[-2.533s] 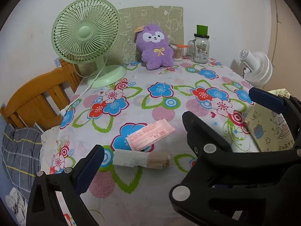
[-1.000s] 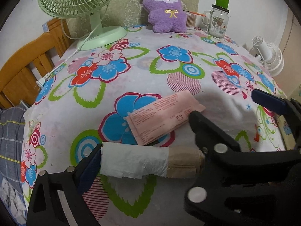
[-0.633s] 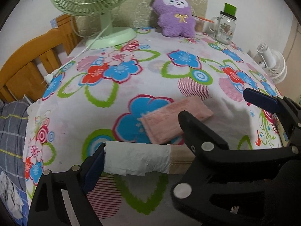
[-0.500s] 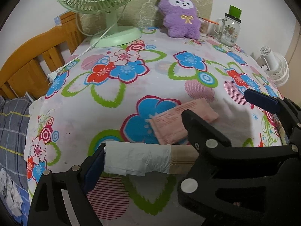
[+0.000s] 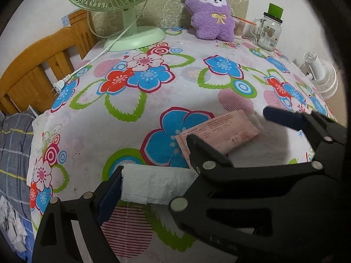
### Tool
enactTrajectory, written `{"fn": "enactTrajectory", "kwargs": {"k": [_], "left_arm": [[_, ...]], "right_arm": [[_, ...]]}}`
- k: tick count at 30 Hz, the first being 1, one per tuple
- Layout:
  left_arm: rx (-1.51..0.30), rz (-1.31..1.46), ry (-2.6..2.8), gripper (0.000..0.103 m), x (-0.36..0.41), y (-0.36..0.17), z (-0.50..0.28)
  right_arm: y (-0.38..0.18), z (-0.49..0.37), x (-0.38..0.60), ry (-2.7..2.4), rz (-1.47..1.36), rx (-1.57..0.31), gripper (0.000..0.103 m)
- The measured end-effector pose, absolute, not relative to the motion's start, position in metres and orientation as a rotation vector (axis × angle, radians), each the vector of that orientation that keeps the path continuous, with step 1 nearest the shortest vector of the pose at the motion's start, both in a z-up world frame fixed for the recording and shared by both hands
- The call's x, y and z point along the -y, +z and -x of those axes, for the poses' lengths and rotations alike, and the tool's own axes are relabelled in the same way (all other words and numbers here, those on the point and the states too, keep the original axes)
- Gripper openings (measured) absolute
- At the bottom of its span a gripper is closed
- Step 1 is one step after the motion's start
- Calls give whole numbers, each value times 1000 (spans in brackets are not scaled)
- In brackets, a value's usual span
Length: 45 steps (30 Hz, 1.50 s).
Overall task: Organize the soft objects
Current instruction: 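Grasp the pink packet with the right tool while the left tool grasps the white roll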
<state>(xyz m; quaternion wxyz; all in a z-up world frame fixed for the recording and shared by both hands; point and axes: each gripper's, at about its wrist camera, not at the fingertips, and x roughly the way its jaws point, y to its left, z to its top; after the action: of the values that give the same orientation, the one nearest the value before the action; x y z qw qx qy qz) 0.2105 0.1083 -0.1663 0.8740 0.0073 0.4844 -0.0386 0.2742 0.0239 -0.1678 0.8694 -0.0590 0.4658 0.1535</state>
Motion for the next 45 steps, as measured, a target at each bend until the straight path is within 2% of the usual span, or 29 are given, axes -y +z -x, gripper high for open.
{"fn": "enactTrajectory", "kwargs": {"k": [4,6,8,10,13,21,42,45], "left_arm": [[-1011,-42,-75,93,-106,-167,-210],[-1009,-44,-76,93,-106,-168,-209],[-1008,-45,-75,93,-106,-167,-208],[-1010,-45,-74,93,-106,-167,-209],[-1011,-45,-73,93,-106,-167,-207],[-1010,-56,-89,93,-99,-166,-200],[-947,-88,-145,93,-65,-148,-168],[-931,-99,-150,93,-57,-142,-163]], "right_arm": [[-168,-271,-24,320,133,-956,100],[-167,-269,-25,326,141,-949,94],[-165,-267,-26,339,145,-938,83],[-165,-265,-26,347,147,-934,81],[-163,-261,-25,366,146,-926,69],[-158,-249,-17,355,135,-923,58],[-126,-195,26,346,60,-821,13],[-121,-187,34,336,56,-810,12]]}}
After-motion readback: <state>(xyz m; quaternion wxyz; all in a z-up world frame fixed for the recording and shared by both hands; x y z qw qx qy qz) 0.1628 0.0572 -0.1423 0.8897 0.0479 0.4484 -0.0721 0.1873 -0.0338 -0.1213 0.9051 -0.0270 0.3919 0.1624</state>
